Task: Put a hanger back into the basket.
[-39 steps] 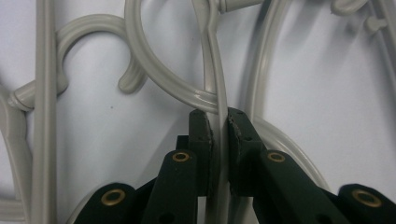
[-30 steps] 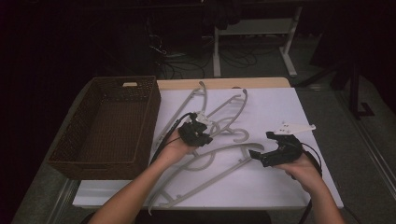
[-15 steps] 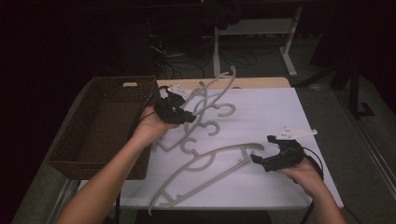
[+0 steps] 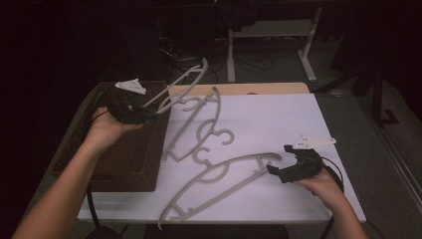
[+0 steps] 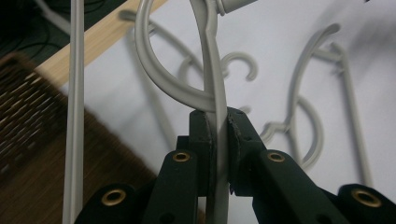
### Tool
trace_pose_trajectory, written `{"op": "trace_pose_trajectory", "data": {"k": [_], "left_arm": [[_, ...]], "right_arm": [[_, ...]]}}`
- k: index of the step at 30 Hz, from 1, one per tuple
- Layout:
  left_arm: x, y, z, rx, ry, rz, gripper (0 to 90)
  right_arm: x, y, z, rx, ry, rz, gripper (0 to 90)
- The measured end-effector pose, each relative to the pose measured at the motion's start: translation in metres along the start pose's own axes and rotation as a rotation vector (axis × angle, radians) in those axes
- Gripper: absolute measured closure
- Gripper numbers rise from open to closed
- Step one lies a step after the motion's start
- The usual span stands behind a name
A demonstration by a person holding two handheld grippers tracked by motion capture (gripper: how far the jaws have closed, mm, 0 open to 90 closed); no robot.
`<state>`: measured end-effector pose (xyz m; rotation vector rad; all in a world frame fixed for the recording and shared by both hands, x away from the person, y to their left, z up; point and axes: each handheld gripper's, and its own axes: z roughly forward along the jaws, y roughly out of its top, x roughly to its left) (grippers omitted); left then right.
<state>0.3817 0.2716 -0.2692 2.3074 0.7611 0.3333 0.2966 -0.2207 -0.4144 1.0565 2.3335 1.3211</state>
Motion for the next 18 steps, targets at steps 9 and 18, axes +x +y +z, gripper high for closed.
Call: {"op": "trace_pose_trajectory", "data": {"k": [9,18], "left_arm": [[0.024,-0.048,-0.031,0.001,0.043,-0.055,82.3],[0.033,-0.085,-0.051,0.032,0.043,-0.095,82.3]], "right_arm": [[-0.001,0.000,0.000,0.000,-0.007,0.002,0.0],[-0.001,0.000,0.001,0.006,-0.010,0.008,0.0]]}}
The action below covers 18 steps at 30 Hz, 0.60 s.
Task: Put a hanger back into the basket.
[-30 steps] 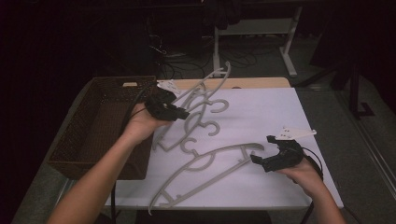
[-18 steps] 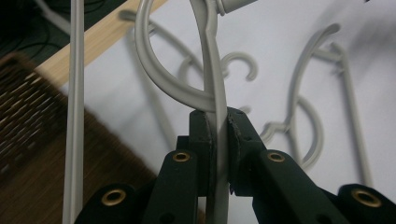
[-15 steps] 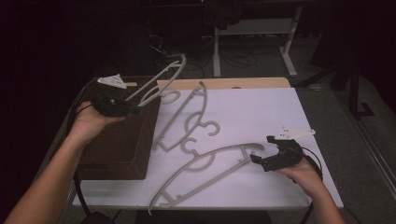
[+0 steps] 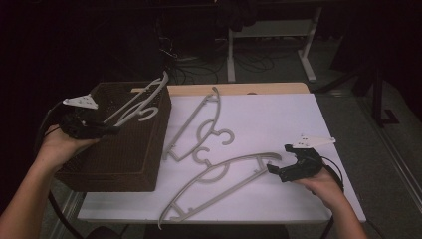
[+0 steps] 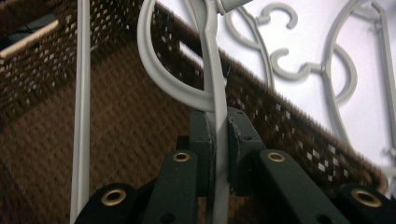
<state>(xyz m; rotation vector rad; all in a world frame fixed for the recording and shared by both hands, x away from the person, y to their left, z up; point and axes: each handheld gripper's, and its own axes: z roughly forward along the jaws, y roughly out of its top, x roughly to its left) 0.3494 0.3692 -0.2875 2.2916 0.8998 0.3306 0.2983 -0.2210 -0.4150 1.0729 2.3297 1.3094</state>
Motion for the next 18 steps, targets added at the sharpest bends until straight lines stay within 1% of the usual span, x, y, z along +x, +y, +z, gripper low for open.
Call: {"op": "trace_pose_trajectory", "data": {"k": [7,10,12,18], "left_arm": [[0.006,-0.019,-0.004,0.011,-0.001,-0.025,82.3],[0.010,-0.024,-0.003,0.013,0.008,-0.038,82.3],[0.014,-0.027,-0.001,0.016,0.004,-0.051,82.3],[0.022,-0.034,0.013,0.036,-0.021,-0.056,82.1]], "right_arm": [[0.000,0.000,0.001,0.002,-0.001,0.001,0.0],[0.000,0.000,0.000,0.001,-0.002,0.002,0.0],[-0.001,0.000,0.001,0.002,-0.003,0.001,0.0],[-0.001,0.000,0.001,0.005,-0.003,0.000,0.0]]}}
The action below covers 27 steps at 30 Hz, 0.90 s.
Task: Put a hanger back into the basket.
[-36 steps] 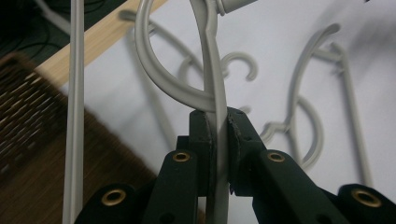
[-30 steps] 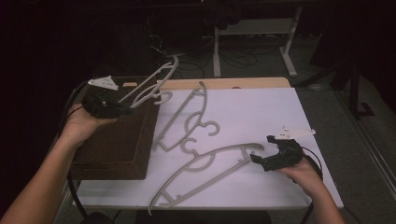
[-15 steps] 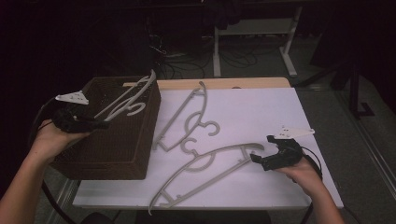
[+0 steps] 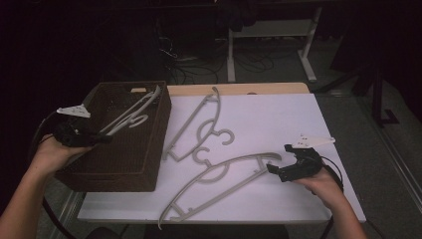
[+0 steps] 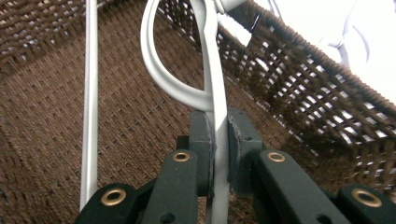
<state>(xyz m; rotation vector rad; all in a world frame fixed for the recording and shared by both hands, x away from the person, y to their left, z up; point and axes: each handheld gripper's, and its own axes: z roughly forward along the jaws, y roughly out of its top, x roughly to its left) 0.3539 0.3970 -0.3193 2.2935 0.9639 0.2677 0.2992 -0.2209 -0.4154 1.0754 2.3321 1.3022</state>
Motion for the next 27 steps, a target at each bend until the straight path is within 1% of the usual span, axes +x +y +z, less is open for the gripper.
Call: {"op": "trace_pose_trajectory", "data": {"k": [4,5,8,11,12,13,16,17,18,19,20,22,24,27], "left_arm": [[0.005,-0.002,0.009,0.021,-0.015,-0.006,81.8],[0.005,-0.001,0.012,0.018,-0.018,-0.004,81.7],[0.006,0.000,0.019,0.036,-0.031,-0.009,81.9],[0.011,-0.001,0.030,0.068,-0.023,-0.006,81.8],[0.013,-0.003,0.032,0.073,-0.033,-0.009,81.7],[0.014,-0.005,0.033,0.072,-0.035,-0.011,81.5],[0.017,-0.010,0.033,0.043,-0.049,-0.029,79.9],[0.017,-0.011,0.033,0.041,-0.043,-0.029,76.8],[0.017,-0.012,0.034,0.044,-0.034,-0.030,67.3],[0.017,-0.013,0.034,0.049,-0.032,-0.028,59.8],[0.017,-0.014,0.034,0.050,-0.028,-0.029,57.6],[0.018,-0.014,0.033,0.042,-0.010,-0.039,49.2],[0.018,-0.012,0.032,0.016,0.000,-0.049,42.4],[0.015,-0.006,0.027,-0.040,-0.003,-0.058,35.3]], "right_arm": [[-0.001,0.000,0.000,-0.001,-0.001,0.005,0.0],[-0.001,0.000,0.000,-0.001,-0.001,0.005,0.0],[0.000,0.000,0.000,0.001,-0.001,0.003,0.0],[0.000,0.000,0.000,0.000,-0.001,0.002,0.0],[-0.001,0.000,0.000,-0.001,-0.001,0.004,0.0],[-0.001,0.000,-0.001,-0.002,-0.002,0.003,0.0],[-0.001,0.000,-0.001,-0.003,-0.001,0.005,0.0],[-0.001,0.000,-0.001,-0.002,-0.001,0.006,0.0],[-0.001,0.000,-0.001,-0.002,-0.001,0.006,0.0],[-0.001,0.000,0.000,-0.002,-0.001,0.007,0.0],[-0.001,0.000,0.000,-0.002,-0.001,0.005,0.0],[0.000,0.000,0.000,0.000,0.001,0.001,0.0],[0.000,0.000,0.000,0.000,0.001,0.001,0.0],[0.000,0.000,0.000,-0.003,0.001,0.002,0.0]]}}
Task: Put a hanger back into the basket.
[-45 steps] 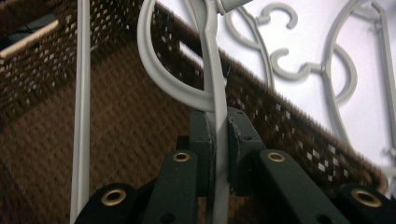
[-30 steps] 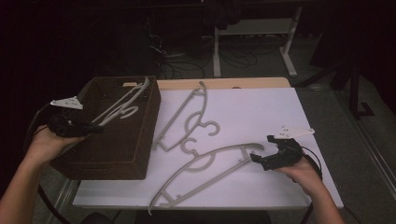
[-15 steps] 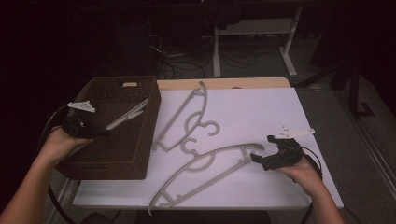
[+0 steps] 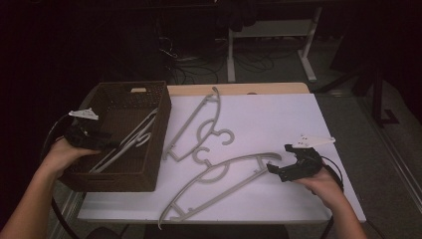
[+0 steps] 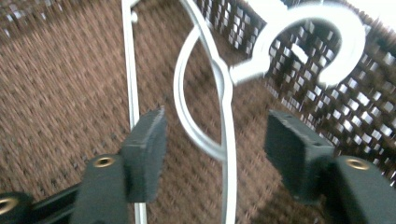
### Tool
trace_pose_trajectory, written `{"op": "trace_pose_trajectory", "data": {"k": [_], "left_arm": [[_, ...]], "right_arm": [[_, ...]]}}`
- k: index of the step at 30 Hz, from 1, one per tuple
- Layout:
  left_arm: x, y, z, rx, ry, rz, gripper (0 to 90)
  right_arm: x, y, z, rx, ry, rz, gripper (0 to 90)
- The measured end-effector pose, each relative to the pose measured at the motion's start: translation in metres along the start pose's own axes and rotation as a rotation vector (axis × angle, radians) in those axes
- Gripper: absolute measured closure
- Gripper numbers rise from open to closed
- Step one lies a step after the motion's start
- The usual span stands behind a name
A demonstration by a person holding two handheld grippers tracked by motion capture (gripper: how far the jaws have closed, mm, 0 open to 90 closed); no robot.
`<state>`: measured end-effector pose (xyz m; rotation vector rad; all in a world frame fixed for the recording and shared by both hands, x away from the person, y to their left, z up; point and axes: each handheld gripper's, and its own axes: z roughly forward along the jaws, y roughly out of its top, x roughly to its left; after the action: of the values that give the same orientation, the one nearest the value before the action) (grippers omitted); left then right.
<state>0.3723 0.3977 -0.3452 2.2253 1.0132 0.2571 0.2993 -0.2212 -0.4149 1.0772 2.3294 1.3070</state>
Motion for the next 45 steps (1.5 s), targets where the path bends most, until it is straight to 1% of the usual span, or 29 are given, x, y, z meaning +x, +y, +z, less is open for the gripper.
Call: {"op": "trace_pose_trajectory", "data": {"k": [1,2,3,4,6,8,13,18,21,27,29,30,32,34,35,36,38,39,40,43,45], "left_arm": [[-0.002,0.003,-0.001,-0.017,-0.001,-0.001,33.2],[-0.002,0.003,-0.001,-0.017,-0.001,-0.001,31.2],[-0.009,0.012,-0.003,-0.050,-0.006,0.008,31.2],[-0.012,0.017,-0.004,-0.068,-0.011,0.010,28.0],[-0.018,0.026,-0.004,-0.109,-0.032,0.009,27.6],[-0.025,0.036,-0.003,-0.130,-0.050,0.015,27.2],[-0.049,0.062,0.005,-0.166,-0.074,0.046,23.6],[-0.075,0.086,0.014,-0.192,-0.097,0.080,22.9],[-0.090,0.098,0.020,-0.209,-0.108,0.093,22.8],[-0.114,0.118,0.038,-0.225,-0.125,0.106,20.7],[-0.121,0.124,0.045,-0.231,-0.125,0.104,19.6],[-0.125,0.127,0.048,-0.232,-0.132,0.105,18.8],[-0.133,0.132,0.056,-0.228,-0.138,0.112,18.1],[-0.141,0.136,0.065,-0.219,-0.132,0.124,17.6],[-0.141,0.136,0.065,-0.219,-0.132,0.124,17.2],[-0.147,0.139,0.073,-0.214,-0.132,0.124,17.2],[-0.152,0.141,0.081,-0.214,-0.131,0.128,17.1],[-0.156,0.143,0.088,-0.206,-0.124,0.135,17.1],[-0.159,0.145,0.094,-0.198,-0.120,0.143,16.8],[-0.166,0.147,0.111,-0.188,-0.117,0.146,16.6],[-0.168,0.148,0.121,-0.185,-0.121,0.138,16.6]], "right_arm": [[0.000,0.000,0.000,0.000,-0.001,0.000,0.0],[0.000,0.000,0.000,0.000,-0.001,0.000,0.0],[0.000,0.000,0.000,-0.001,-0.001,0.002,0.0],[-0.001,0.000,0.000,-0.003,-0.001,0.006,0.0],[-0.001,0.000,-0.001,-0.006,-0.001,0.011,0.0],[-0.002,0.001,-0.001,-0.010,-0.002,0.018,0.0],[-0.003,0.003,0.000,-0.008,-0.006,0.012,0.0],[-0.002,0.003,-0.001,-0.012,-0.002,0.004,0.0],[-0.002,0.003,-0.002,-0.014,0.001,0.008,0.0],[-0.001,0.003,0.000,-0.011,0.010,-0.004,0.0],[-0.001,0.003,0.000,-0.007,0.010,-0.007,0.0],[-0.001,0.003,0.000,-0.007,0.011,-0.006,0.0],[-0.001,0.003,0.000,-0.008,0.011,-0.005,0.0],[-0.001,0.003,0.000,-0.007,0.012,-0.007,0.0],[-0.001,0.003,0.000,-0.007,0.012,-0.007,0.0],[-0.001,0.003,0.000,-0.007,0.012,-0.008,0.0],[-0.001,0.003,0.001,-0.006,0.013,-0.009,0.0],[-0.001,0.003,0.000,-0.006,0.013,-0.008,0.0],[-0.001,0.003,0.000,-0.007,0.015,-0.008,0.0],[-0.001,0.003,0.000,-0.010,0.015,-0.006,0.0],[-0.002,0.003,0.000,-0.009,0.016,-0.005,0.0]]}}
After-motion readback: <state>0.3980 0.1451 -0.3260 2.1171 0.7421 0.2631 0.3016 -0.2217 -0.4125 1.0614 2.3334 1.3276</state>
